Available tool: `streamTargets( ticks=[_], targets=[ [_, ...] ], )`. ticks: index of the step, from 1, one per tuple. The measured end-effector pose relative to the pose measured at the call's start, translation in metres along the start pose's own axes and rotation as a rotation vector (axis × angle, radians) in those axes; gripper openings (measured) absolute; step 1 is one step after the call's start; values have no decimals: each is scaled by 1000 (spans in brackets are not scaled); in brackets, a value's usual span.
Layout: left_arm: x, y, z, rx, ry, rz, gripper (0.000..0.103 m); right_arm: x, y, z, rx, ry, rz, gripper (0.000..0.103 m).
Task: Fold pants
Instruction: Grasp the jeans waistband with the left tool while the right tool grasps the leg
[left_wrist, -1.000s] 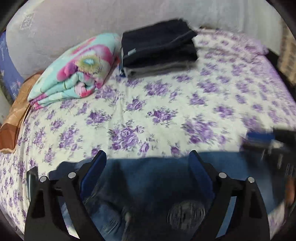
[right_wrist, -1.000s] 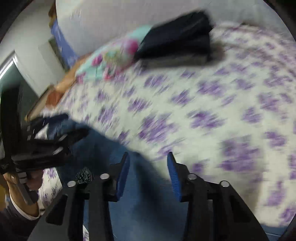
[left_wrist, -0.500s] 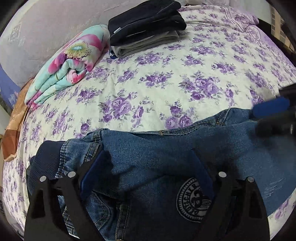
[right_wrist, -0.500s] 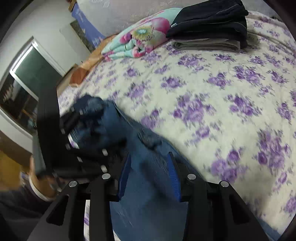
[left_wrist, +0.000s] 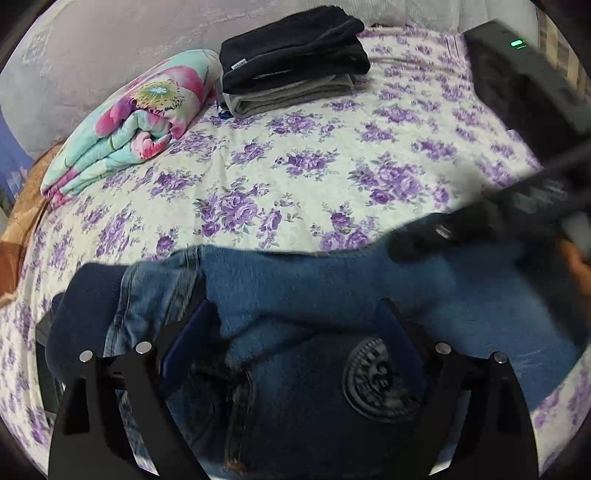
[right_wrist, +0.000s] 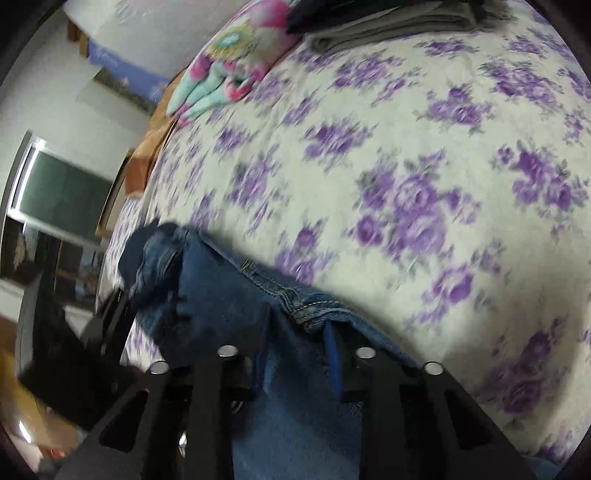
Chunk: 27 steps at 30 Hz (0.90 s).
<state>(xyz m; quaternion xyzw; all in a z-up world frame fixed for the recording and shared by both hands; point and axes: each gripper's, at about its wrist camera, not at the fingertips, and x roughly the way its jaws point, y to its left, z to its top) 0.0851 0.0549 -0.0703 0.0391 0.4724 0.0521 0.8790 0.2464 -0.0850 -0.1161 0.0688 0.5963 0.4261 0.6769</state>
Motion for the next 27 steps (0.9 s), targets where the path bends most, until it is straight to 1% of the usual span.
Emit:
streamTargets(
  ticks=[1,3,5,6,9,12,14,15,16,17,18,19,20,21,22,23,24,26,27],
  targets=[
    [-4,0,-3,-17,7,-11,87,-5,-1,0,9,-14,19,21],
    [-9,1,-11,-35,20,-75,88,-21,-3,1,16,-49,83,21],
    [2,1,-19,-33,55,-84,92,-23,-4,3,27,-49,99,20],
    [10,3,-21,-40,65,-101,93,-19,-7,5,38,-42,84,20],
    [11,6,-21,-45,78,-122,93,-9,-17,13,54,-39,66,19],
    [13,8,-23,-34,82,-135,93,10,-27,15,-1,-28,27,15],
    [12,8,-24,-31,81,-135,93,10,-34,17,-9,-26,75,14],
    [11,9,-24,-28,82,-136,93,6,-39,16,12,-23,119,14],
    [10,8,-25,-21,82,-139,93,1,-41,15,29,-20,141,15],
    [7,8,-26,-9,85,-146,93,-4,-39,13,27,-18,144,17],
    [6,9,-26,-7,88,-149,93,-15,-33,9,-9,-47,83,18],
    [4,11,-26,-11,91,-151,92,-31,-28,5,-36,-111,-35,24],
    [0,12,-26,-19,92,-155,91,-51,-27,2,-46,-195,-168,28],
    [-3,13,-25,-18,89,-155,91,-66,-28,0,-43,-244,-205,28],
    [-7,12,-25,-17,84,-151,90,-79,-27,-2,-44,-278,-219,28],
    [-16,11,-22,-18,60,-145,90,-91,-18,-8,-71,-310,-225,28],
    [-24,9,-20,-10,28,-150,90,-92,-8,-13,-107,-312,-219,28],
    [-40,5,-12,17,-53,-167,90,-79,22,-26,-201,-275,-202,28],
    [-46,3,-6,21,-88,-156,91,-66,37,-34,-242,-247,-197,28]
  ],
)
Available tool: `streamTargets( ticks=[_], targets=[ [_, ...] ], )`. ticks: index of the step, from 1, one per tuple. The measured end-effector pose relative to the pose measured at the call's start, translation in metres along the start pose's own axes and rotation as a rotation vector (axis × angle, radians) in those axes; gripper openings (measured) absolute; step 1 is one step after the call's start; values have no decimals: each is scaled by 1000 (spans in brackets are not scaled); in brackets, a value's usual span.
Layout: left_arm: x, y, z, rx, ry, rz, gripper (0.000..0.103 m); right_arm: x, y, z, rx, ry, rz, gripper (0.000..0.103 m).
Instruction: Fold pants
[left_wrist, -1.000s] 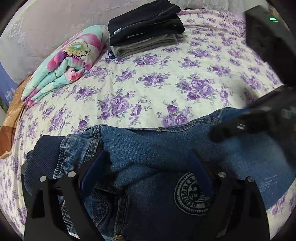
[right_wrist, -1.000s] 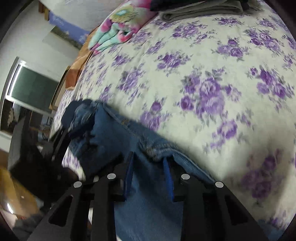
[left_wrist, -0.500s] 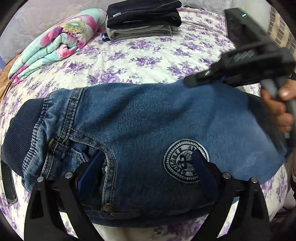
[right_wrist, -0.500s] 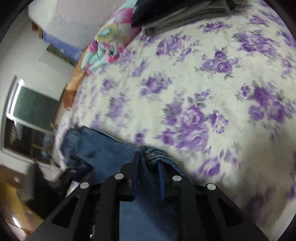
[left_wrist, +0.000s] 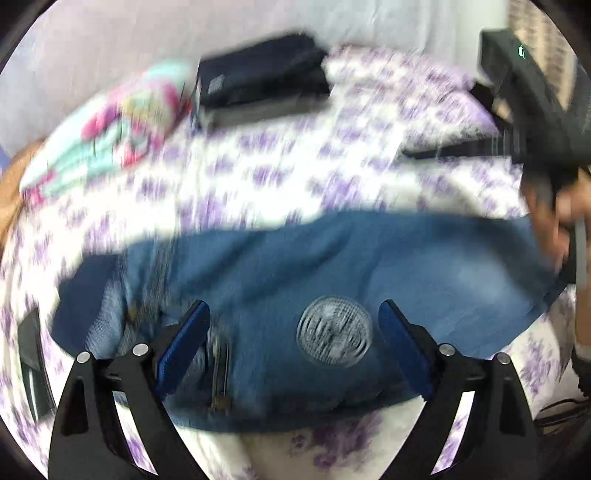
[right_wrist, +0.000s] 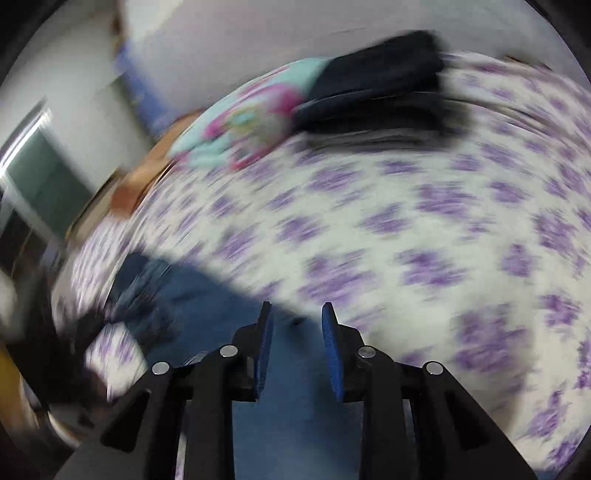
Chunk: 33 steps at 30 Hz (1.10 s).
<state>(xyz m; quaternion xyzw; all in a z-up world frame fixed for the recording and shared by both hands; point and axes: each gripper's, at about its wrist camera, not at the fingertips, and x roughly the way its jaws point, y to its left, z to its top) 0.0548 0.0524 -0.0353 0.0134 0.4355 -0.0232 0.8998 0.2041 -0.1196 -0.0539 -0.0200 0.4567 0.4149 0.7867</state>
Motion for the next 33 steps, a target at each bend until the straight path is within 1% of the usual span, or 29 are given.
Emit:
streamTargets(
  ticks=[1,2,3,4,5,6,7,8,9,10,11,14,15,16,17,18,20,21,23,24,27,30,32,33],
  targets=[
    [1,1,4,-10,-6,18,91,9,10,-5,-12,21,6,26],
    [7,5,8,-31,4,35,91,18,13,-12,-13,46,2,26],
    [19,14,11,-72,35,55,91,34,11,-22,-10,88,-39,26],
    [33,24,9,-110,81,102,91,48,5,-32,-4,134,-76,25],
    [47,32,5,-133,132,156,87,53,-2,-42,-10,140,-57,22],
    [57,37,-3,-117,169,170,87,46,-4,-47,-28,104,-42,21],
    [57,35,-8,-83,153,175,87,38,-7,-51,-27,94,-36,21],
    [52,30,-13,-41,138,192,87,27,-11,-54,-5,80,-30,24],
    [50,29,-14,-33,138,196,87,19,-14,-55,16,70,-23,26],
    [47,30,-14,-41,141,189,87,10,-17,-56,27,62,-17,34],
    [43,32,-13,-57,144,176,87,4,-17,-56,27,48,-22,37],
    [34,25,-3,-67,98,132,88,-11,-14,-44,2,-19,-52,38],
    [32,19,4,-63,75,101,89,-10,-15,-34,0,-47,-73,38],
    [34,14,10,-64,67,85,89,-4,-14,-26,-10,-68,-96,37],
    [38,9,14,-72,62,76,89,0,-13,-17,-30,-85,-126,35],
    [42,4,19,-76,61,69,89,12,-12,-7,-75,-88,-172,33],
    [53,-3,25,-92,72,57,89,31,-11,0,-101,-35,-184,27],
    [60,-4,29,-116,85,62,89,42,-14,2,-106,16,-161,25],
    [68,-2,35,-162,92,61,89,57,-12,-2,-133,82,-160,16],
    [69,0,40,-200,85,58,89,59,-8,-8,-161,93,-163,15],
    [68,1,46,-217,60,49,89,50,-1,-23,-212,82,-149,15],
    [85,-5,49,-172,98,84,92,46,-8,-27,-199,76,-124,15],
    [94,-9,46,-143,113,116,93,43,-16,-23,-150,83,-84,15],
    [94,-12,43,-116,103,127,93,42,-21,-20,-114,88,-52,15]
  ],
)
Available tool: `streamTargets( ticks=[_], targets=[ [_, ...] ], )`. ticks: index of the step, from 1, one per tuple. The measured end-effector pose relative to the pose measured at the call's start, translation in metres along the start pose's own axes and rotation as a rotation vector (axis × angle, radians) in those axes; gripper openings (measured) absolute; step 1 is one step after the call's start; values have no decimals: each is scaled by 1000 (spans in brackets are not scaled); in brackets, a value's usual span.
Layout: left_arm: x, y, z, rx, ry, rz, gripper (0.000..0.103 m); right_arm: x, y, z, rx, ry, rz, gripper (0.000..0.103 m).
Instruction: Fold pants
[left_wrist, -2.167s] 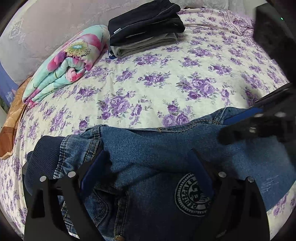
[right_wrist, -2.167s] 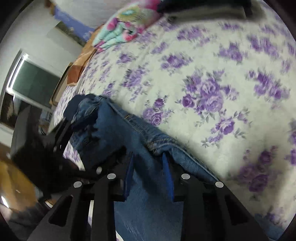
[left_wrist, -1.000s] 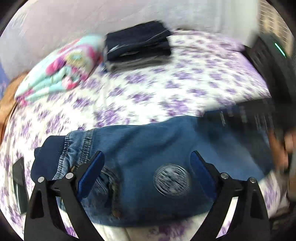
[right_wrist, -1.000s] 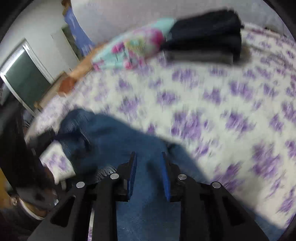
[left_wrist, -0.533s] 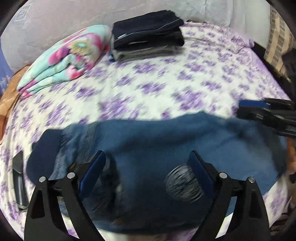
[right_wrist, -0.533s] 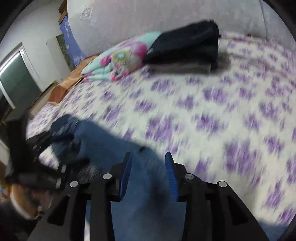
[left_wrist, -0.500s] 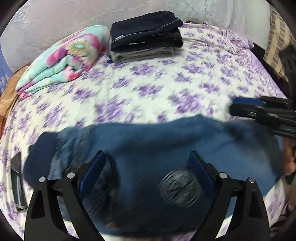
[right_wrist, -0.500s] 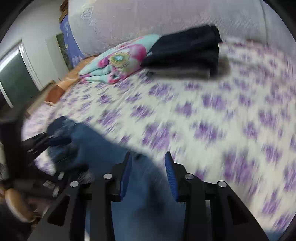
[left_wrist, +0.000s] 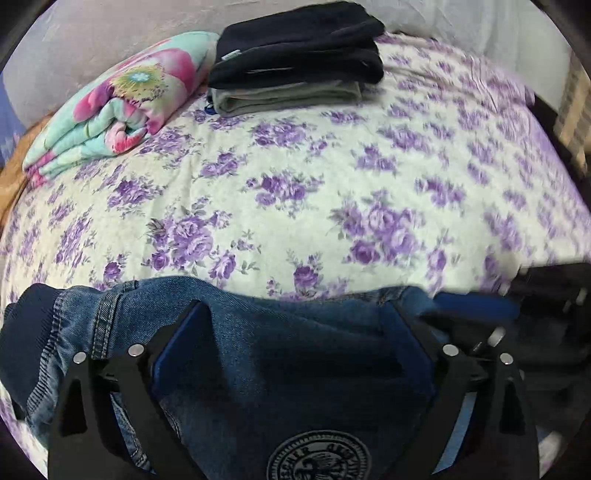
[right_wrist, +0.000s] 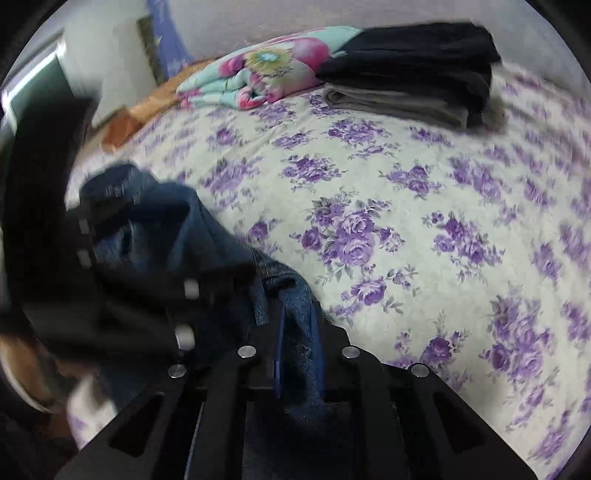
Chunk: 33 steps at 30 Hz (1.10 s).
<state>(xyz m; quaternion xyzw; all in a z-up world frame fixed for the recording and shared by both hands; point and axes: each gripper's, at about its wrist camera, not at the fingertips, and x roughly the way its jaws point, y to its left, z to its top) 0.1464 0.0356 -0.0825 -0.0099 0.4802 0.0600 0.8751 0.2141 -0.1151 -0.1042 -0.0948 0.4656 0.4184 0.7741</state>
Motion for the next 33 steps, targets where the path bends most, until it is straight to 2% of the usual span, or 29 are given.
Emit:
streamTargets(
  ticks=[2,4,8,12,13,16,19,23,26,29,30,31,32,33],
  targets=[
    [-1,1,-8,28,-11,-4,93,-2,-11,4,56,3,61,15],
    [0,6,-13,23,10,-28,93,-5,-16,8,77,-9,77,15],
    [1,9,-17,25,8,-44,93,2,-3,14,10,8,29,15],
    [0,8,-18,26,7,-43,93,15,16,14,-113,54,-61,16],
    [0,9,-19,28,6,-46,93,17,20,13,-148,63,-81,18],
    [-1,10,-22,30,5,-57,93,20,30,10,-252,77,-178,34],
    [0,10,-23,30,3,-58,93,24,31,12,-285,94,-181,34],
    [-1,12,-23,16,-4,-68,93,34,38,19,-339,110,-182,28],
    [-2,15,-25,-2,-4,-82,93,32,24,30,-239,83,-106,27],
    [-1,13,-25,6,-2,-75,94,31,-20,39,40,45,57,27],
    [2,11,-25,18,3,-61,94,35,-35,38,116,26,48,25],
    [5,8,-25,31,10,-47,96,37,-41,37,137,11,-2,25],
    [7,5,-24,40,15,-34,97,40,-46,38,154,15,-26,17],
    [9,3,-23,46,23,-23,98,40,-52,37,199,10,-7,17]
  ],
)
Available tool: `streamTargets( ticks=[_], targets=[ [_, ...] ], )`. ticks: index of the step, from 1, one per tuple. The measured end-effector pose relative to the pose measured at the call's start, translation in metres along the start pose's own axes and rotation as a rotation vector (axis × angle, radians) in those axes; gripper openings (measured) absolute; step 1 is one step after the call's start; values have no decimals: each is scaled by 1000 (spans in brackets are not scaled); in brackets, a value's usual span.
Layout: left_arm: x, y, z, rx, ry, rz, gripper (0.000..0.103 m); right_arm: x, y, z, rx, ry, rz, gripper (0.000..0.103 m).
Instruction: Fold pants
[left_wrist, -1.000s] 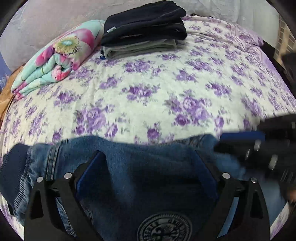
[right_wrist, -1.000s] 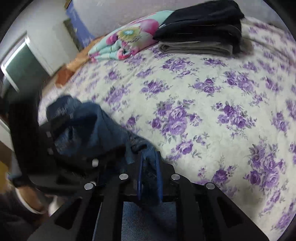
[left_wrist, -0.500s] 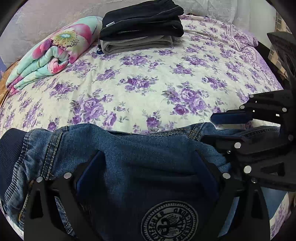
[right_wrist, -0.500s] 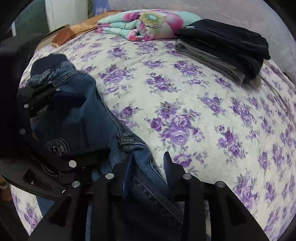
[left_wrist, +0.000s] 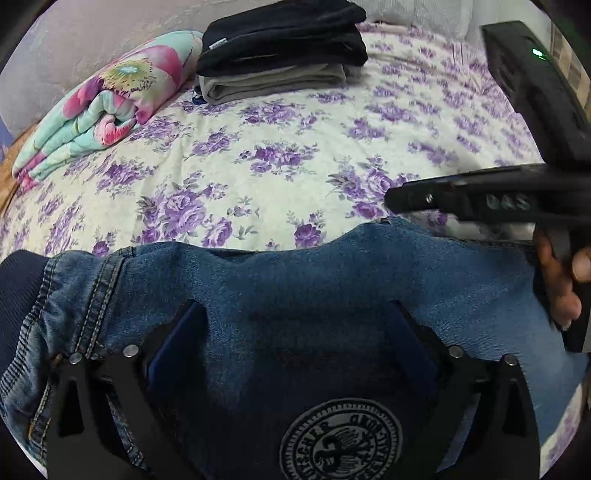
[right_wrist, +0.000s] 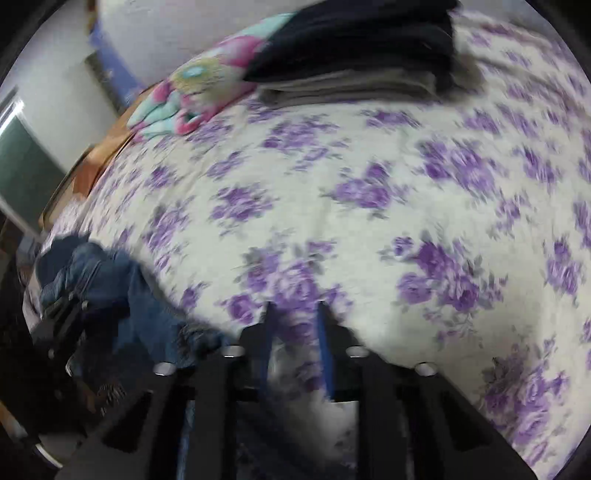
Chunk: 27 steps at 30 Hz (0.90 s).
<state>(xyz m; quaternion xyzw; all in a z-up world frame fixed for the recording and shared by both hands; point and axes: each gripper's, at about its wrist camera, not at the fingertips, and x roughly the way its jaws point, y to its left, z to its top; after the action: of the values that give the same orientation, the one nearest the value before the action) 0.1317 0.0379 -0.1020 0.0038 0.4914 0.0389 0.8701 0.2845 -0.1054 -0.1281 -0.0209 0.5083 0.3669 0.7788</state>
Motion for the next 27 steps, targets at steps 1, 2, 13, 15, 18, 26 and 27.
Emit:
streamTargets(
  ticks=[1,2,13,15,18,26,27],
  targets=[
    [1,0,1,0,8,2,98,-3,-2,0,23,-3,15,19],
    [1,0,2,-3,15,-1,98,-13,-1,-1,32,-22,26,22],
    [-16,1,-13,15,-12,-7,98,-28,17,-45,-77,-32,9,58],
    [-24,5,-20,18,-5,3,98,-51,14,-48,-27,-83,-17,61],
    [-43,23,-30,-33,-9,-27,98,-106,4,-74,12,-239,-132,68],
    [-58,47,-39,-28,-65,44,98,-261,-111,-226,436,-409,-267,76],
    [-52,56,-40,-57,-45,26,98,-267,-126,-246,508,-401,-274,76]
  ],
)
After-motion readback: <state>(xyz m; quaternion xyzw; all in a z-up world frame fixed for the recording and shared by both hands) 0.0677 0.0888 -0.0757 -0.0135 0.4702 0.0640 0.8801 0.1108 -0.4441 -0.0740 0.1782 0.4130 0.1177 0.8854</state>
